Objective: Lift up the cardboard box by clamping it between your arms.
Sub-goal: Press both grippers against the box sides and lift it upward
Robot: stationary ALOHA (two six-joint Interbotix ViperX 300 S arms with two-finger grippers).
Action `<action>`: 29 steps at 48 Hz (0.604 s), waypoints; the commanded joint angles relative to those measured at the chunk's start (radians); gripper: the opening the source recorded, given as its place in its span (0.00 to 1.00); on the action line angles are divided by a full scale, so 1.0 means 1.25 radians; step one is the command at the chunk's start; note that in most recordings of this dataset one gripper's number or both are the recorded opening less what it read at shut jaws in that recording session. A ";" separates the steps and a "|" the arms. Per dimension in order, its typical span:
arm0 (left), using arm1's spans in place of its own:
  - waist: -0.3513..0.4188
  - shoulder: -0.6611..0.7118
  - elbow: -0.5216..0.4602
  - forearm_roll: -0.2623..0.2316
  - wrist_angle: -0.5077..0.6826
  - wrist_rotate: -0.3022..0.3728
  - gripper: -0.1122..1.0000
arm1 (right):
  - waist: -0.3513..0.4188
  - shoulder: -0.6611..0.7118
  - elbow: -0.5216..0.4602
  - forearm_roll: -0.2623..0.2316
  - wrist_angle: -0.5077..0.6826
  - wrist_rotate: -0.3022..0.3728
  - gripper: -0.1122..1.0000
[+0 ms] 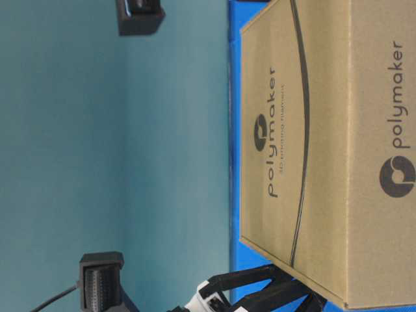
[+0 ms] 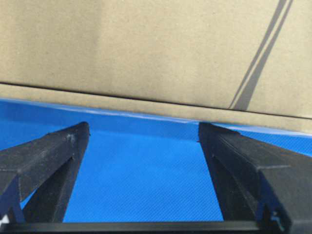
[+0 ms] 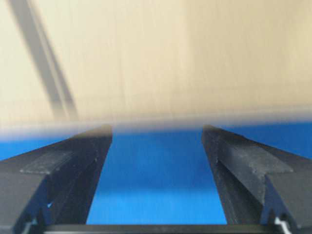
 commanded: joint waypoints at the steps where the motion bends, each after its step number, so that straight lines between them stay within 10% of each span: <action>1: -0.001 -0.002 -0.012 0.001 0.000 0.000 0.88 | 0.002 0.006 -0.032 0.000 -0.012 -0.007 1.00; 29: -0.006 -0.034 -0.029 0.001 0.058 0.000 0.88 | 0.017 0.007 -0.081 0.000 0.013 -0.010 1.00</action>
